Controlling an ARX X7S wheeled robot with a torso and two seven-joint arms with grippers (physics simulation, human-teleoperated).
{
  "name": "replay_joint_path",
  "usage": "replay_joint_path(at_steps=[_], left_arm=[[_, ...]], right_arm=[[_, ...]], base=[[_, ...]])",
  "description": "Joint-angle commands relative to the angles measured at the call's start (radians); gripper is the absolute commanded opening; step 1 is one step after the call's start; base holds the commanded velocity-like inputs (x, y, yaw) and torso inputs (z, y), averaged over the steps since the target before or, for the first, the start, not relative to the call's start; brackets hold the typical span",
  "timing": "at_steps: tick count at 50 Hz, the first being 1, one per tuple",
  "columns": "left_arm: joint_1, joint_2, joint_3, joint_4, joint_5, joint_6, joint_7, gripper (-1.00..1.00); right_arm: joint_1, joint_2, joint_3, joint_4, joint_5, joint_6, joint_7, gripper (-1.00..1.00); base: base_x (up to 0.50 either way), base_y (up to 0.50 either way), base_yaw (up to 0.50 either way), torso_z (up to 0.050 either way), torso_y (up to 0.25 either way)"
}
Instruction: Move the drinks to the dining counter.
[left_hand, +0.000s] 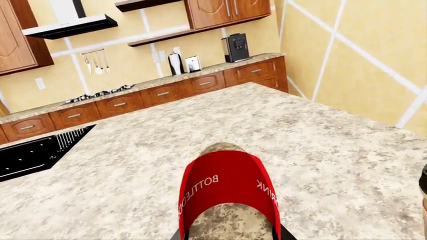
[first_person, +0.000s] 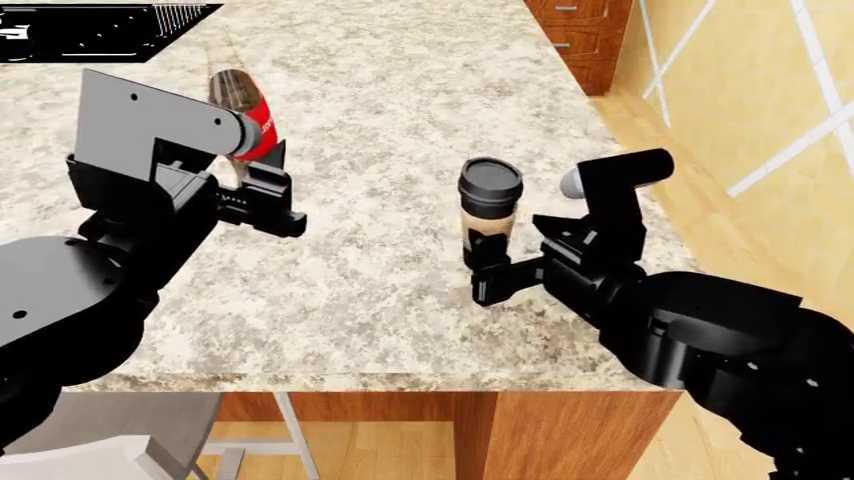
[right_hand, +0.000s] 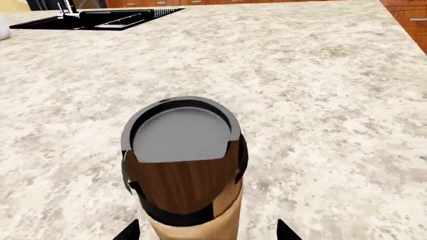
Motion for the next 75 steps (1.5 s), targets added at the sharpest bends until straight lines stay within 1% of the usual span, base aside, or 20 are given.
replay_joint_path(at_steps=[1, 8, 14, 18, 21, 27, 44, 62, 75], left_arm=[[-0.004, -0.003, -0.019, 0.001, 0.01, 0.008, -0.016, -1.0], [-0.004, -0.001, -0.013, 0.0, 0.011, 0.009, -0.014, -1.0], [-0.002, 0.005, -0.001, -0.009, 0.021, 0.015, -0.009, -1.0], [0.003, 0.016, 0.016, -0.021, 0.035, 0.026, 0.0, -1.0], [0.008, 0.024, 0.025, -0.027, 0.043, 0.034, 0.004, -1.0], [0.032, 0.031, 0.046, -0.033, 0.061, 0.053, 0.018, -1.0], [0.075, 0.0, 0.076, -0.01, 0.072, 0.064, 0.051, -1.0], [0.084, -0.011, 0.09, -0.004, 0.078, 0.068, 0.061, -1.0], [0.133, -0.024, 0.088, -0.001, 0.084, 0.097, 0.065, -1.0]], right_arm=[[-0.001, 0.009, 0.004, -0.018, 0.008, 0.003, 0.001, 1.0], [0.001, 0.027, 0.024, -0.072, 0.061, 0.026, 0.026, 1.0], [0.002, 0.065, 0.068, -0.193, 0.216, 0.078, 0.076, 1.0], [0.006, 0.09, 0.096, -0.262, 0.302, 0.097, 0.145, 1.0], [0.011, 0.13, 0.132, -0.335, 0.397, 0.104, 0.231, 1.0], [0.006, 0.161, 0.164, -0.398, 0.474, 0.091, 0.291, 1.0], [0.026, 0.181, 0.191, -0.42, 0.494, 0.07, 0.313, 1.0], [0.034, 0.192, 0.197, -0.426, 0.499, 0.061, 0.323, 1.0], [0.04, 0.195, 0.195, -0.423, 0.496, 0.058, 0.32, 1.0]], base=[[0.0, 0.0, 0.0, 0.0, 0.0], [0.0, 0.0, 0.0, 0.001, 0.001], [0.0, 0.0, 0.0, 0.0, 0.002], [0.0, 0.0, 0.0, 0.0, 0.0], [0.0, 0.0, 0.0, 0.0, 0.003], [0.0, 0.0, 0.0, 0.0, 0.0], [0.0, 0.0, 0.0, 0.0, 0.001], [0.0, 0.0, 0.0, 0.001, 0.001], [0.0, 0.0, 0.0, 0.0, 0.002]])
